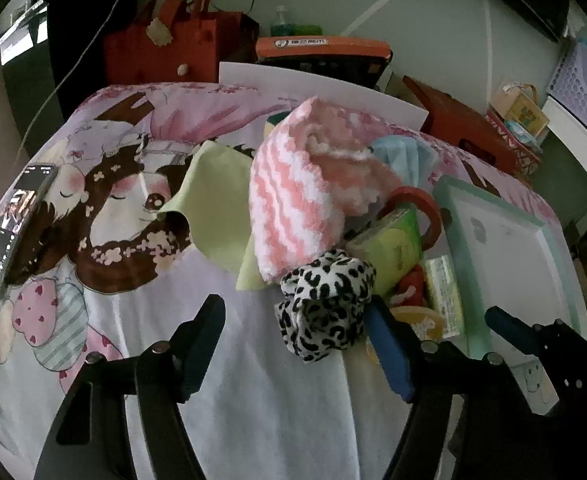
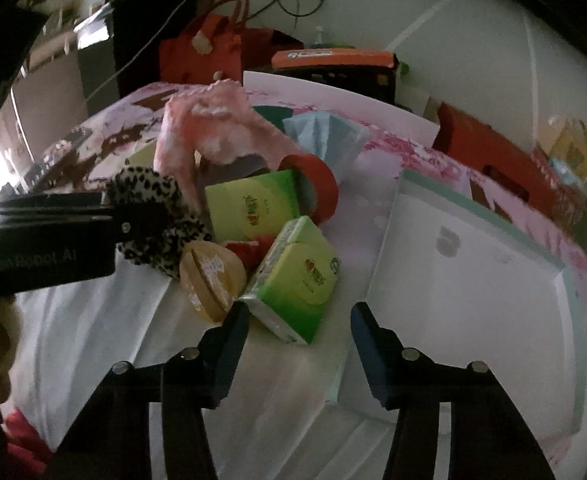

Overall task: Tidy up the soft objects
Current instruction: 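Reach left tool to leopard scrunchie while right tool reaches green tissue pack, then close left tool on leopard scrunchie while right tool grasps green tissue pack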

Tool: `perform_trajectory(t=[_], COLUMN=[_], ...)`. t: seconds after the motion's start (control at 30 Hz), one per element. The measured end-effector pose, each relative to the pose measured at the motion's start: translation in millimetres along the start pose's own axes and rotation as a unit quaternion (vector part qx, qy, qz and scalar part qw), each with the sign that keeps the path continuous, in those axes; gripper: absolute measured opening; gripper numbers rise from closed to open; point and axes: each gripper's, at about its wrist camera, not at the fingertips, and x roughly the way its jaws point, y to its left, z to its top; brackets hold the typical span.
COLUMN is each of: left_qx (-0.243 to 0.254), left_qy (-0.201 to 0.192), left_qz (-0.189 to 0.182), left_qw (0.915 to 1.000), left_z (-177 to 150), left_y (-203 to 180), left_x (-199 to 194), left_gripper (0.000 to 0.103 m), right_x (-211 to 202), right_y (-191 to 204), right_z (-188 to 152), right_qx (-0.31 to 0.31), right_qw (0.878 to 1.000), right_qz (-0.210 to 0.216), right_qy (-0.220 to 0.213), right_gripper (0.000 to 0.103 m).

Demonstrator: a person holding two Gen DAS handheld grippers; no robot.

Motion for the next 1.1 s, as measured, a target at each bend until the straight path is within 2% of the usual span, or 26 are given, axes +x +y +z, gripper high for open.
perform_trajectory(t=[0.17, 0.4, 0.53, 0.77, 1.1], left_qx=[-0.002, -0.010, -0.017, -0.014, -0.029], left_qy=[0.001, 0.009, 0.011, 0.019, 0.019], left_qz=[-0.005, -0.019, -0.030, -0.038, -0.046], left_qw=[1.0000, 0.9997, 0.9994, 0.9990, 0.9984], left_z=[-3.0, -5.9, -7.7, -11.9, -15.1], left_y=[1.0, 5.2, 8.8, 8.0, 15.7], left_x=[3.4, 10.0, 11.7, 16.5, 15.7], left_gripper=[0.060, 0.048, 0.037, 0.034, 0.034], right_x=[4.0, 16.1, 26.7, 35.3, 36.7], right_y=[10.3, 18.1, 19.1, 24.8, 29.8], right_z=[-1.7, 0.6, -0.3, 2.7, 4.4], right_qx=[-0.028, -0.055, -0.060, -0.085, -0.096], right_qw=[1.000, 0.998, 0.997, 0.993, 0.989], right_qz=[-0.013, -0.039, -0.048, -0.082, -0.108], right_qy=[-0.002, -0.005, 0.002, -0.009, -0.033], right_gripper=[0.051, 0.050, 0.050, 0.050, 0.048])
